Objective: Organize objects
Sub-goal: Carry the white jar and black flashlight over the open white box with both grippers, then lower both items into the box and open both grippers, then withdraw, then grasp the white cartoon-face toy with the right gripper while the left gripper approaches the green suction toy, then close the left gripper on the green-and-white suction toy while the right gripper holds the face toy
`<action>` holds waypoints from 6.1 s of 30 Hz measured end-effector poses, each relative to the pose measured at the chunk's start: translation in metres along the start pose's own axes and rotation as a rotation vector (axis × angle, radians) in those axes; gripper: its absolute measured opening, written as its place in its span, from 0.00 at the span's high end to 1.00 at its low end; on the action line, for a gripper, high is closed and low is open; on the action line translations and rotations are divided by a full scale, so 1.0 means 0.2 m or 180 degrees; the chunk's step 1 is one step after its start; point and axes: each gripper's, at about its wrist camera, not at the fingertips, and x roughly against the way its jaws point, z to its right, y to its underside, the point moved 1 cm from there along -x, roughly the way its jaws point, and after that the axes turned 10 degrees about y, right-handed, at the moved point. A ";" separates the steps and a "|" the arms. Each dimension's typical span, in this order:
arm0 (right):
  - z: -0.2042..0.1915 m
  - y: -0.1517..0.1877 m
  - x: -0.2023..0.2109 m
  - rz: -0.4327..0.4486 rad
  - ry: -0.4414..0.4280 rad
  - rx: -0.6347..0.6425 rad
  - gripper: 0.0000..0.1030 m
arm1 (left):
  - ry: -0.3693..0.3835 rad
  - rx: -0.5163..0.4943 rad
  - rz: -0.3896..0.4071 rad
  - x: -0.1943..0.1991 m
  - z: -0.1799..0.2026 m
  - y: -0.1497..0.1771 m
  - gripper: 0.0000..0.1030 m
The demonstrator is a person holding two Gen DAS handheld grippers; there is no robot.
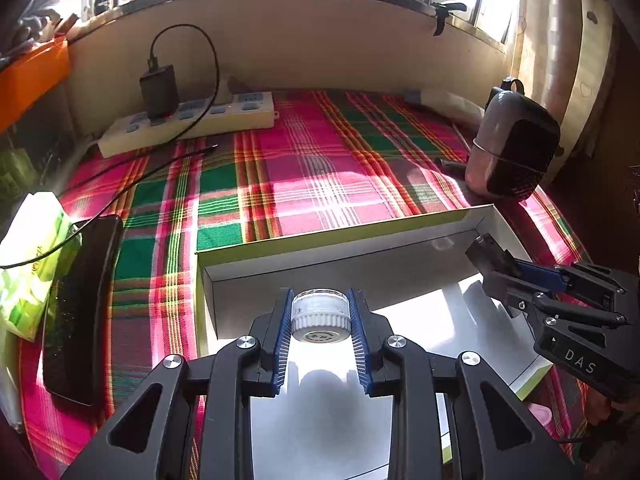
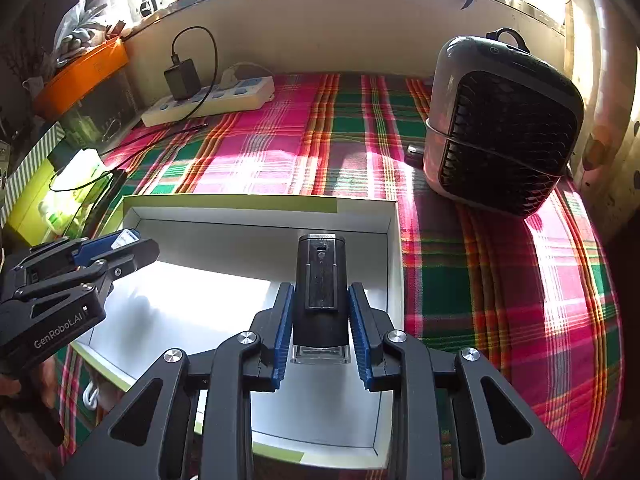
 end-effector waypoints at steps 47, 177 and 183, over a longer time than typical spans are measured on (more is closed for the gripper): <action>-0.04 -0.03 -0.09 0.0010 0.0092 0.0088 0.72 | -0.0224 0.0031 -0.0141 -0.13 -0.06 -0.05 0.75; 0.06 0.68 0.35 0.0186 -0.0324 -0.0193 0.70 | 0.0890 -0.0364 -0.0247 0.21 0.41 0.57 0.58; 0.07 0.68 0.35 0.0180 -0.0332 -0.0214 0.70 | 0.0842 -0.0355 -0.0288 0.18 0.43 0.57 0.58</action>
